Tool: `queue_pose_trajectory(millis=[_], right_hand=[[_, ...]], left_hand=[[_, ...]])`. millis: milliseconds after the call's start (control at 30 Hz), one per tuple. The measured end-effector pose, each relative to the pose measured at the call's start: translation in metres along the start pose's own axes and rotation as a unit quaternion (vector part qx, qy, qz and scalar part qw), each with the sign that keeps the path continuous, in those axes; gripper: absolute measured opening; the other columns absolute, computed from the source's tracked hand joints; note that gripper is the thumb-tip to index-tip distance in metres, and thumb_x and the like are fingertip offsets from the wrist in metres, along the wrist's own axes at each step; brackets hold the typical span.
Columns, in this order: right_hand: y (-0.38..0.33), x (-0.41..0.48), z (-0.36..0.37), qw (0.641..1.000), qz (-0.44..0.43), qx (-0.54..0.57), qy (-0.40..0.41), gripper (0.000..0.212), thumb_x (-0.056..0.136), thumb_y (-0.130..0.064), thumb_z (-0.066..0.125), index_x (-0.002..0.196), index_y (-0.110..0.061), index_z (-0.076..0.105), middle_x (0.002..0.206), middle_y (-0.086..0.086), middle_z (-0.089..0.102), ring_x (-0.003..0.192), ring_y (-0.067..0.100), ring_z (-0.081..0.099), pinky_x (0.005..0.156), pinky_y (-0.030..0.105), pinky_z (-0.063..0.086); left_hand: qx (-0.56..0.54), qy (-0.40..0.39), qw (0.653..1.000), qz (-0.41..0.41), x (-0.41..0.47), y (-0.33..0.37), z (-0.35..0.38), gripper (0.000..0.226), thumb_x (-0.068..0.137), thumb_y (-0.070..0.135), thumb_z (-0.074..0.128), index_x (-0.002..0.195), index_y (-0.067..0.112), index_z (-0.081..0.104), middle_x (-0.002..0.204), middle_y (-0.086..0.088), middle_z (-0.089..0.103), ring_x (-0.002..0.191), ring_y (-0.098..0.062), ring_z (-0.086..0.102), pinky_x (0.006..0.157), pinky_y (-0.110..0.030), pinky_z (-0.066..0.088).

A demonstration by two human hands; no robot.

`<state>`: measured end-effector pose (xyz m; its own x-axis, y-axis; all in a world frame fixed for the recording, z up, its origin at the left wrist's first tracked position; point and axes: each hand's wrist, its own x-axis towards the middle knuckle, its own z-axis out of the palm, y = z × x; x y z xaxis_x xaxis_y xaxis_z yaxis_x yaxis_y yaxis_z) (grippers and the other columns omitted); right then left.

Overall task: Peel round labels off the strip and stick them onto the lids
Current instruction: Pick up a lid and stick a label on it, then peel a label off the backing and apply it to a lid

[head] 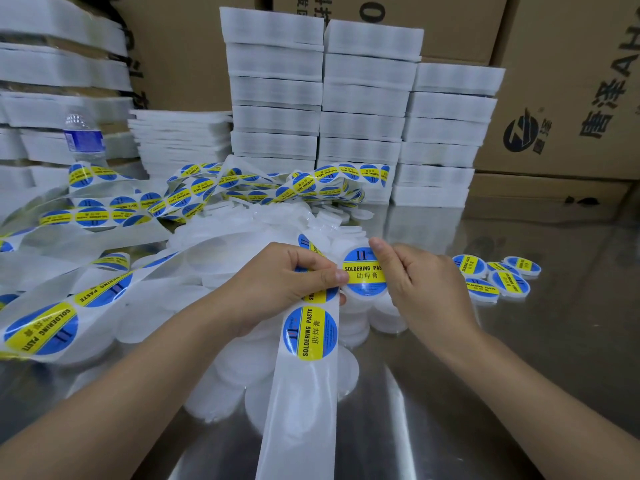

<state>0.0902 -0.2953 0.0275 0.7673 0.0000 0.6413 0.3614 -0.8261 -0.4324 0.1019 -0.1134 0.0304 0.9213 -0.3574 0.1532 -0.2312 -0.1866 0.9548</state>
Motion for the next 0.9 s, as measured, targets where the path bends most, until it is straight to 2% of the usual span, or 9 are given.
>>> queue_pose_trajectory(millis=[133, 200, 267, 333, 433, 567, 733, 833, 900], right_hand=[[0.001, -0.001, -0.001, 0.998, 0.021, 0.065, 0.000, 0.055, 0.096, -0.045, 0.032, 0.060, -0.007, 0.049, 0.060, 0.017, 0.059, 0.065, 0.038, 0.053, 0.064, 0.047, 0.045], [-0.001, -0.002, -0.002, 0.994, 0.028, 0.101, 0.008, 0.060, 0.091, -0.052, 0.027, 0.062, -0.007, 0.053, 0.057, 0.009, 0.059, 0.063, 0.032, 0.053, 0.062, 0.045, 0.044], [-0.001, -0.002, -0.003, 0.991, 0.023, 0.129, 0.001, 0.056, 0.083, -0.061, 0.028, 0.071, -0.016, 0.059, 0.057, -0.001, 0.059, 0.063, 0.024, 0.055, 0.062, 0.041, 0.044], [0.000, -0.003, -0.003, 0.991, 0.008, 0.136, -0.007, 0.046, 0.078, -0.067, 0.043, 0.094, -0.028, 0.062, 0.058, -0.007, 0.055, 0.062, 0.014, 0.056, 0.060, 0.036, 0.043], [0.004, -0.004, 0.000, 0.994, -0.020, 0.102, -0.025, 0.062, 0.061, -0.065, 0.067, 0.113, -0.037, 0.049, 0.067, -0.010, 0.051, 0.065, 0.006, 0.051, 0.059, 0.027, 0.041], [0.006, -0.004, 0.000, 0.994, -0.062, 0.076, -0.040, 0.063, 0.060, -0.055, 0.074, 0.114, -0.042, 0.045, 0.073, -0.013, 0.047, 0.074, 0.003, 0.048, 0.063, 0.026, 0.040], [0.007, -0.004, 0.000, 0.995, -0.078, 0.055, -0.016, 0.059, 0.060, -0.061, 0.067, 0.112, -0.040, 0.048, 0.071, -0.014, 0.047, 0.073, 0.000, 0.047, 0.058, 0.022, 0.036], [0.015, 0.003, 0.002, 0.998, -0.016, 0.050, 0.023, 0.052, 0.061, -0.060, 0.068, 0.105, -0.041, 0.047, 0.070, -0.013, 0.047, 0.071, 0.001, 0.048, 0.054, 0.019, 0.031], [0.027, 0.008, 0.003, 0.999, 0.036, 0.011, 0.030, 0.052, 0.066, -0.055, 0.071, 0.108, -0.034, 0.049, 0.079, -0.015, 0.051, 0.078, 0.004, 0.051, 0.058, 0.023, 0.037]], left_hand=[[0.008, 0.002, 1.000, -0.003, 0.001, 0.000, -0.001, 0.013, 0.071, 0.032, 0.074, 0.070, 0.020, 0.077, 0.077, -0.004, 0.075, 0.069, -0.007, 0.063, 0.072, -0.016, 0.054], [0.013, 0.004, 1.000, -0.006, 0.002, -0.001, -0.001, 0.010, 0.077, 0.026, 0.073, 0.069, 0.022, 0.077, 0.078, -0.004, 0.075, 0.070, -0.008, 0.063, 0.075, -0.019, 0.054], [0.018, 0.013, 1.000, -0.006, 0.002, -0.001, -0.002, 0.010, 0.077, 0.028, 0.074, 0.069, 0.022, 0.077, 0.078, -0.004, 0.075, 0.070, -0.008, 0.063, 0.074, -0.018, 0.053], [0.015, 0.022, 1.000, -0.003, 0.002, -0.001, -0.002, 0.015, 0.071, 0.036, 0.074, 0.071, 0.021, 0.077, 0.079, -0.004, 0.075, 0.070, -0.008, 0.064, 0.072, -0.017, 0.053], [0.003, 0.035, 0.999, -0.008, 0.002, -0.001, -0.003, 0.015, 0.073, 0.036, 0.072, 0.072, 0.023, 0.078, 0.077, 0.001, 0.075, 0.069, -0.006, 0.066, 0.069, -0.015, 0.054], [0.012, 0.060, 0.998, -0.018, 0.004, -0.001, -0.003, 0.013, 0.080, 0.031, 0.071, 0.068, 0.032, 0.078, 0.074, 0.008, 0.074, 0.066, 0.000, 0.065, 0.062, -0.011, 0.050], [0.021, 0.059, 0.998, -0.014, 0.002, 0.000, -0.002, 0.013, 0.079, 0.038, 0.069, 0.071, 0.032, 0.078, 0.077, 0.008, 0.075, 0.068, 0.001, 0.066, 0.063, -0.011, 0.049], [-0.004, 0.053, 0.998, -0.017, 0.003, 0.000, -0.003, 0.018, 0.081, 0.038, 0.067, 0.079, 0.025, 0.079, 0.087, 0.008, 0.076, 0.083, -0.004, 0.070, 0.076, -0.017, 0.052], [-0.012, 0.053, 0.998, -0.025, 0.004, 0.000, -0.003, 0.018, 0.084, 0.033, 0.066, 0.081, 0.020, 0.078, 0.090, 0.007, 0.076, 0.088, -0.006, 0.071, 0.081, -0.021, 0.052]])
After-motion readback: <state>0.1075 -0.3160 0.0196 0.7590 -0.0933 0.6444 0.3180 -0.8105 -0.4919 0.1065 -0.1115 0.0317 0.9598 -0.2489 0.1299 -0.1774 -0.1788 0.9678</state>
